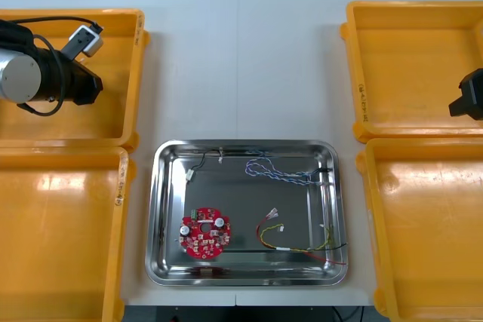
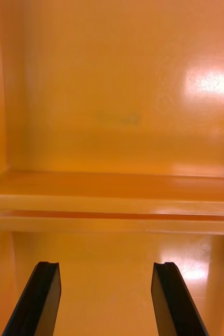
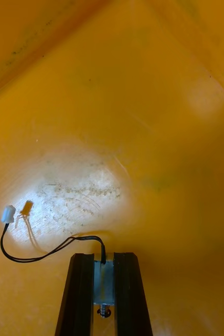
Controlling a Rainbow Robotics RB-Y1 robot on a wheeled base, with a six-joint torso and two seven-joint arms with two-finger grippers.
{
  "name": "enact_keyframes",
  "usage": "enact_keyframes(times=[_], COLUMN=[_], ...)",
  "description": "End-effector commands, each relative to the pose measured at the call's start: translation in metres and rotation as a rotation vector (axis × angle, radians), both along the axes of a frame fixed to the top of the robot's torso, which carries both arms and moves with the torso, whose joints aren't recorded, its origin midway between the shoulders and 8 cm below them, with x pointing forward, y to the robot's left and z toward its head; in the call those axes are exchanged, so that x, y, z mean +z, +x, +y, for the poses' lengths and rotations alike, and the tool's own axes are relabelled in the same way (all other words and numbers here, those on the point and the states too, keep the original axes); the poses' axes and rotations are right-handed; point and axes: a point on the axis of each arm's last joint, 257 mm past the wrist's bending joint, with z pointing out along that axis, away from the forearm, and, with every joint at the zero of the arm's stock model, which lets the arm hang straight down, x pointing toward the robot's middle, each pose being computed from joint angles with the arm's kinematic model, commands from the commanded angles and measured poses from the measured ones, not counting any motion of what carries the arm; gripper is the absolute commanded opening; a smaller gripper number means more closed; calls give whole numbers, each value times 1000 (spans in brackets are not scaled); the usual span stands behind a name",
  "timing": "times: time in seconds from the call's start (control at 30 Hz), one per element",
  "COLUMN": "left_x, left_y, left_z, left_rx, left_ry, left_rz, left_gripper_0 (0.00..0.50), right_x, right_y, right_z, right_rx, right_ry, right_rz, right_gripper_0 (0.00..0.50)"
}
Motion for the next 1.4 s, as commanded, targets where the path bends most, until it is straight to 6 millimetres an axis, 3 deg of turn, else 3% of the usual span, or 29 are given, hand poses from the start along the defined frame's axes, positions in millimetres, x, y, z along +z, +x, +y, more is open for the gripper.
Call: enact_keyframes(times=[0.03,0.47,1.07,1.4], left_x=[-23,-17,27,61], left_y=[-10,-12,-32,-53], left_z=[1,3,6,-11], left_rx=[13,27,42,77], left_ry=[-22,-57,-51,-79], left_rz=[36,50,94,108], left_gripper_0=[0,0,0,0], right_x=[9,6,-1,-11], right_y=[-3,-5,2,1], right_z=[-31,-46,-52,-54], right_rx=[-129,-247,-245,-218], right_ry=[2,60,74,71], right_rz=[-14,12,8,11], right_gripper_0=[500,500,500,500])
